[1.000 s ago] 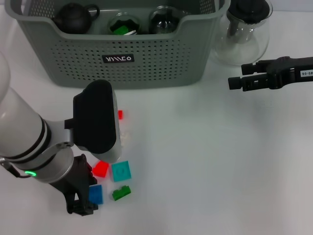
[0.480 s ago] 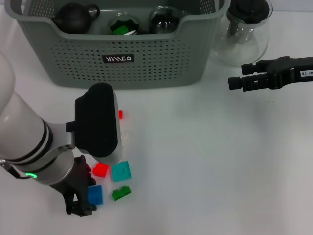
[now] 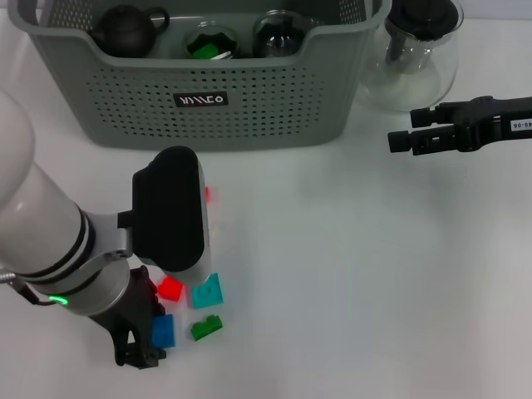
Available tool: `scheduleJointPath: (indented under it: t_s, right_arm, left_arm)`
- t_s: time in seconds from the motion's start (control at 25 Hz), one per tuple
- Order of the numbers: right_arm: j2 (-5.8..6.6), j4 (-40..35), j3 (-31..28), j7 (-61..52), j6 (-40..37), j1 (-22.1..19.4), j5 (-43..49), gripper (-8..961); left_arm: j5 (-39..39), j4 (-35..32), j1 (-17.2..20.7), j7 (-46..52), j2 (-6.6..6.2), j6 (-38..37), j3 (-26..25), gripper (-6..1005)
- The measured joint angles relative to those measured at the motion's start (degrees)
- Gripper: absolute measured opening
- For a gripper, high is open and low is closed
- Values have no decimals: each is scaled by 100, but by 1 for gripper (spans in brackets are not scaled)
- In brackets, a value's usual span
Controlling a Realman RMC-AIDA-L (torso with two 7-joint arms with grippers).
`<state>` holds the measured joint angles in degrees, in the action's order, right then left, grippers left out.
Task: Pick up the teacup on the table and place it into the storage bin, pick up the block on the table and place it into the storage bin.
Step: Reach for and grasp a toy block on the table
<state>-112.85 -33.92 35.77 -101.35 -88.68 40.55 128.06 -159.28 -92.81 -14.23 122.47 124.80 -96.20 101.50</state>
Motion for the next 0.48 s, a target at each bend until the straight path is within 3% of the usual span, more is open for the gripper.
scheduleJointPath:
  t_s: [0.48]
  right_arm:
    - [0,-5,-11,2,0,-4,0,942]
  left_arm:
    - [-133,64,8,29,0,146,90,486]
